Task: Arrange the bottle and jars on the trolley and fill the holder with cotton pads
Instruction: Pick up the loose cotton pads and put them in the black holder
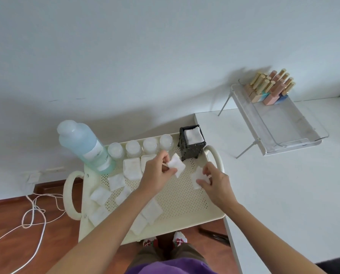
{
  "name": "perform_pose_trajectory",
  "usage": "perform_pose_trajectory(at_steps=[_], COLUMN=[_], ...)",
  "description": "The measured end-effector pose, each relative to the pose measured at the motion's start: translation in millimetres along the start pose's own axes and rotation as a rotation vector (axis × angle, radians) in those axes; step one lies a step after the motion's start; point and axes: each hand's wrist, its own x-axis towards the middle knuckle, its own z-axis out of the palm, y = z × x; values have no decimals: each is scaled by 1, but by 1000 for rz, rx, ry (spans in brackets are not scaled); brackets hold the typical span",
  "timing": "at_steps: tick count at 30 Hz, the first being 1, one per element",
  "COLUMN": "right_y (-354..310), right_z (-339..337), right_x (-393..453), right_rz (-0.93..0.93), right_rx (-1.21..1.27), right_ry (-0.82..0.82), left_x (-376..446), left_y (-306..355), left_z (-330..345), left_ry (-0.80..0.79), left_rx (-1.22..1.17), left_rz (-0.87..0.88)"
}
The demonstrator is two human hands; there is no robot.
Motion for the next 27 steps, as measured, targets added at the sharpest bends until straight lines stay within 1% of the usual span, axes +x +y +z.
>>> perform_pose_trajectory(at_steps=[3,6,9,11,14,17,19,23,24,27], right_y=[-14,-28,-35,-36,-41,-44,-44,-43,-42,-37], right_z=[-27,-50,-63,-67,-68,-61,-53,-37,-34,-25], right_x=[11,24,39,49,65,83,94,112,116,123], right_rz=[32,64,62,53,39,13,12,-19,-37,-75], right_rx=[131,264,284,280,295,269,254,176,131,10], right_ry=[118,221,311,345,331,263,212,139,135,130], left_x=[32,63,91,105,119,126,127,118,115,110], left_y=[27,48,59,59,53,44,39,32,31,26], left_z=[-13,-13,-6,0,11,19,22,24,25,31], left_ry=[-3,-55,-92,-112,-136,-123,-68,166,186,179], left_rx=[-26,-45,-20,42,186,274,300,217,224,337], left_rz=[58,72,73,78,86,64,66,127,142,162])
